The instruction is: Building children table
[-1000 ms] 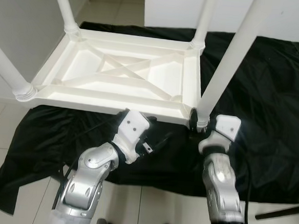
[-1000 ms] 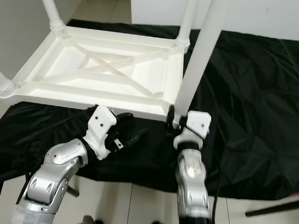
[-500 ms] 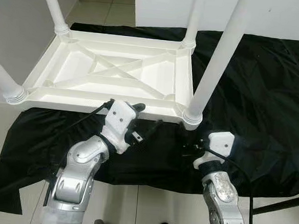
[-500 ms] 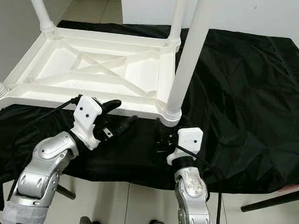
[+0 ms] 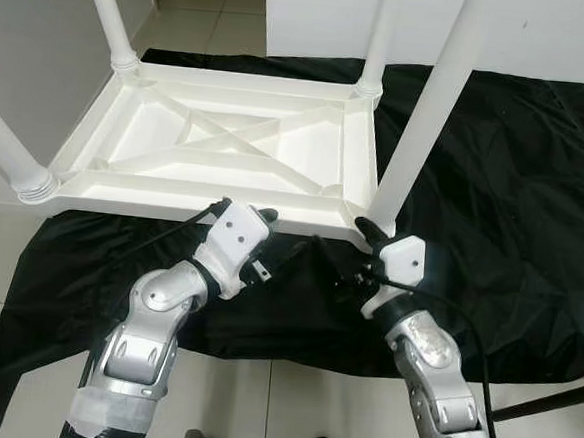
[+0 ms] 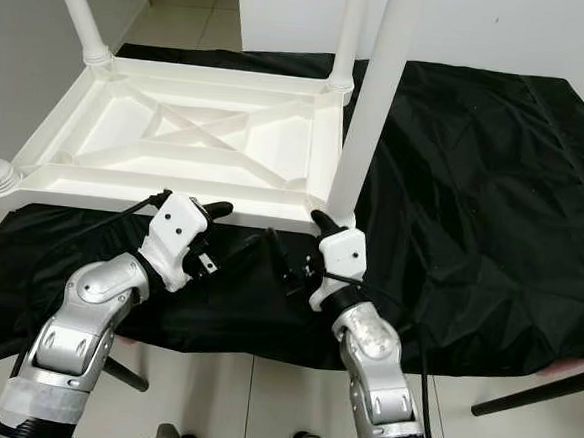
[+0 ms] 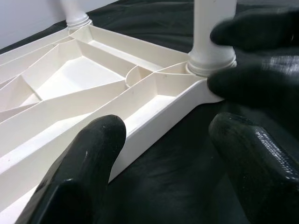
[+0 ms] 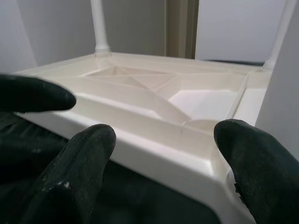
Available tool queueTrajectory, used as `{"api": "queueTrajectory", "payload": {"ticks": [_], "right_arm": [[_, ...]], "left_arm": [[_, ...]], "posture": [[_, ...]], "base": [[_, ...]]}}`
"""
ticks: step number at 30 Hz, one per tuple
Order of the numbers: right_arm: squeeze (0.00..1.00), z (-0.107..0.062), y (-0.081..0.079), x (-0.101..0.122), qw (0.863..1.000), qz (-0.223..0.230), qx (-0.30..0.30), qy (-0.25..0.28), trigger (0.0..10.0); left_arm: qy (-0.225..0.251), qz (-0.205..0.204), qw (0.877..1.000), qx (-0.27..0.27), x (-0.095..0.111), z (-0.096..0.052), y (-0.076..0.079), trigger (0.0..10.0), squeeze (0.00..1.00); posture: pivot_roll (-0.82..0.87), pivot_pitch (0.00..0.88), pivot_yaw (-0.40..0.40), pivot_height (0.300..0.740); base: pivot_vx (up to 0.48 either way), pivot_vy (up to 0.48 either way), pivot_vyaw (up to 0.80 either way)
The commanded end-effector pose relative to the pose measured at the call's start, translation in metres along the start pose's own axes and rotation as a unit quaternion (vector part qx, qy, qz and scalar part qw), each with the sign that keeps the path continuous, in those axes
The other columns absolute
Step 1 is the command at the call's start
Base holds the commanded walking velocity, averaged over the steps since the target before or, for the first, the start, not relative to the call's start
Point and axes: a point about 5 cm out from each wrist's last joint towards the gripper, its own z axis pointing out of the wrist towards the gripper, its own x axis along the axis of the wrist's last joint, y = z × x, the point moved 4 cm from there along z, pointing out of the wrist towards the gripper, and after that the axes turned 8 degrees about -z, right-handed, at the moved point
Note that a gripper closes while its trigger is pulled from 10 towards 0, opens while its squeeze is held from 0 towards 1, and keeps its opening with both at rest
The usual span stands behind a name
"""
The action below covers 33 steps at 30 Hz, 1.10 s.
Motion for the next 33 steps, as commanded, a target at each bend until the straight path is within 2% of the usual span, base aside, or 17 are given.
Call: {"api": "queueTrajectory", "payload": {"ticks": [1,3,8,15,19,20,23,24,25,29,31,33], "right_arm": [[0.00,0.000,0.004,-0.006,1.000,0.017,-0.003,-0.011,10.0],[0.00,0.002,0.016,-0.009,0.999,0.019,-0.031,-0.016,10.0],[0.00,0.003,0.031,-0.014,0.997,0.024,-0.070,-0.019,10.0],[0.00,0.005,0.044,-0.021,0.995,0.041,-0.093,-0.022,10.0],[0.00,0.006,0.064,-0.025,0.991,0.036,-0.126,-0.027,10.0],[0.00,0.006,0.064,-0.025,0.991,0.036,-0.126,-0.027,10.0],[0.00,-0.003,0.101,-0.026,0.979,0.027,-0.200,-0.031,10.0],[0.00,-0.003,0.101,-0.026,0.979,0.027,-0.200,-0.031,10.0],[0.00,-0.005,0.108,-0.026,0.976,0.026,-0.214,-0.030,10.0],[0.00,-0.007,0.113,-0.025,0.975,0.027,-0.220,-0.029,10.0],[0.00,-0.010,0.104,-0.024,0.979,0.035,-0.200,-0.024,10.0],[0.00,-0.010,0.098,-0.023,0.981,0.038,-0.189,-0.023,10.0]], "left_arm": [[0.000,0.015,0.997,0.078,-0.003,0.001,-0.018,10.0,0.00],[-0.011,0.023,0.995,0.096,-0.006,0.001,-0.027,10.0,0.00],[-0.014,0.028,0.995,0.098,-0.009,0.001,-0.030,10.0,0.00],[-0.017,0.038,0.995,0.094,-0.011,0.001,-0.030,10.0,0.00],[-0.023,0.053,0.991,0.119,-0.012,0.001,-0.041,10.0,0.00],[-0.023,0.053,0.991,0.119,-0.012,0.001,-0.041,10.0,0.00],[-0.042,0.062,0.984,0.159,-0.016,0.001,-0.056,10.0,0.00],[-0.042,0.062,0.984,0.159,-0.016,0.001,-0.056,10.0,0.00],[-0.047,0.066,0.982,0.168,-0.018,0.002,-0.060,10.0,0.00],[-0.051,0.070,0.981,0.176,-0.018,0.003,-0.064,10.0,0.00],[-0.067,0.090,0.974,0.198,-0.019,0.008,-0.074,10.0,0.00],[-0.073,0.097,0.971,0.206,-0.019,0.011,-0.078,10.0,0.00]], "posture": [[-0.09,0.122,0.067,0.740],[-0.08,0.130,0.069,0.740],[-0.08,0.119,0.074,0.740],[-0.08,0.111,0.084,0.740],[-0.08,0.112,0.087,0.740],[-0.08,0.112,0.087,0.740],[-0.07,0.115,0.087,0.740],[-0.07,0.115,0.087,0.740],[-0.07,0.115,0.088,0.740],[-0.07,0.115,0.087,0.740],[-0.07,0.120,0.093,0.740],[-0.07,0.120,0.093,0.740]], "base": [[0.000,0.000,0.00],[0.000,0.000,0.00],[0.000,0.000,0.00],[0.000,0.000,0.00],[0.000,0.000,0.00],[0.000,0.000,0.00],[0.000,0.000,0.00],[0.000,0.000,0.00],[0.000,0.000,0.00],[0.000,0.000,0.00],[0.000,0.000,0.00],[0.000,0.000,0.00]]}}
